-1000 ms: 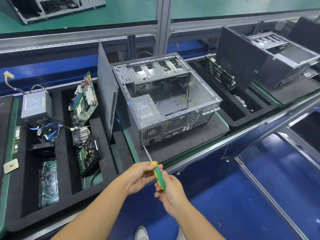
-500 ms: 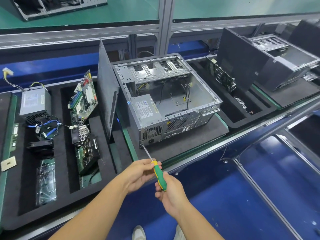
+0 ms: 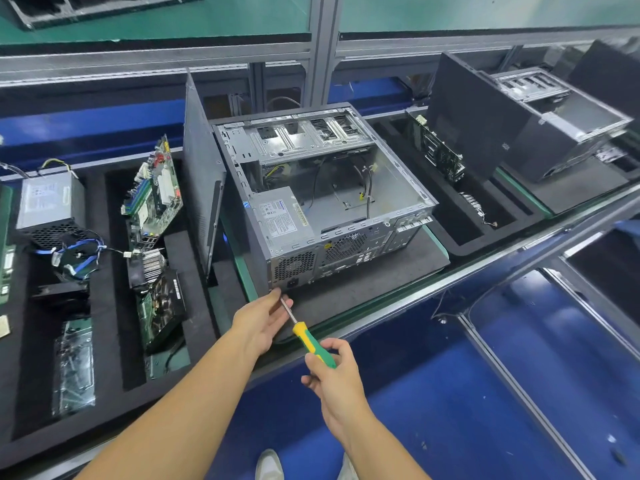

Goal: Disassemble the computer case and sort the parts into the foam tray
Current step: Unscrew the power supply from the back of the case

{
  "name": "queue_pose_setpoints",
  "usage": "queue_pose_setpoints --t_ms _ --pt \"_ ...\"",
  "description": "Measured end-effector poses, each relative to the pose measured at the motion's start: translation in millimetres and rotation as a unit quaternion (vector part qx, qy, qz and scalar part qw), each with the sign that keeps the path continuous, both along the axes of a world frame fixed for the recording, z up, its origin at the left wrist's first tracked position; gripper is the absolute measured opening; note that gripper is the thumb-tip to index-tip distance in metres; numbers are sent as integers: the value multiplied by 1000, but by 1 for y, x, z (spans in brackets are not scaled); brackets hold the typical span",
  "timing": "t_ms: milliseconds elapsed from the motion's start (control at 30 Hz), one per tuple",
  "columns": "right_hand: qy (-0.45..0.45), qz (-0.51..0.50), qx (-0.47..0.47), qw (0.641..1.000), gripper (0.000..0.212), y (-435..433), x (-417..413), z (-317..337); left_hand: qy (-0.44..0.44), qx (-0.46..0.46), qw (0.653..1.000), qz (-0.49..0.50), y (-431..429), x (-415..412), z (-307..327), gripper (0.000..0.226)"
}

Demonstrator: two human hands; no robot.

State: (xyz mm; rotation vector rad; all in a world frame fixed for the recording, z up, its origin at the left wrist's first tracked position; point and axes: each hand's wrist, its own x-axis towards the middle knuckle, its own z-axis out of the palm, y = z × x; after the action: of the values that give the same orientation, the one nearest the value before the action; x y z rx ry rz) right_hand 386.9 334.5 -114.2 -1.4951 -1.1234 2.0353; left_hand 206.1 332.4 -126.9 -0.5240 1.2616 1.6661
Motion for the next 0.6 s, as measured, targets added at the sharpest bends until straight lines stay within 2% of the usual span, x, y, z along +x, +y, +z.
queue_pose_setpoints --t_ms 167,233,367,433,500,600 --pt "1 35 27 999 21 6 12 -1 27 4 999 -36 3 5 -1 9" --pt "14 37 38 998 13 14 21 4 27 -3 999 -35 3 9 0 13" --pt "126 -8 -2 992 5 38 44 17 -1 -9 999 -49 3 13 9 19" --pt "180 -41 -20 983 12 55 51 26 -10 -3 995 -102 7 20 16 22" --pt "194 -56 -22 979 23 75 54 37 4 -3 986 -166 18 31 24 26" --pt "210 -74 -4 975 29 108 56 54 3 -13 971 -240 43 46 31 25"
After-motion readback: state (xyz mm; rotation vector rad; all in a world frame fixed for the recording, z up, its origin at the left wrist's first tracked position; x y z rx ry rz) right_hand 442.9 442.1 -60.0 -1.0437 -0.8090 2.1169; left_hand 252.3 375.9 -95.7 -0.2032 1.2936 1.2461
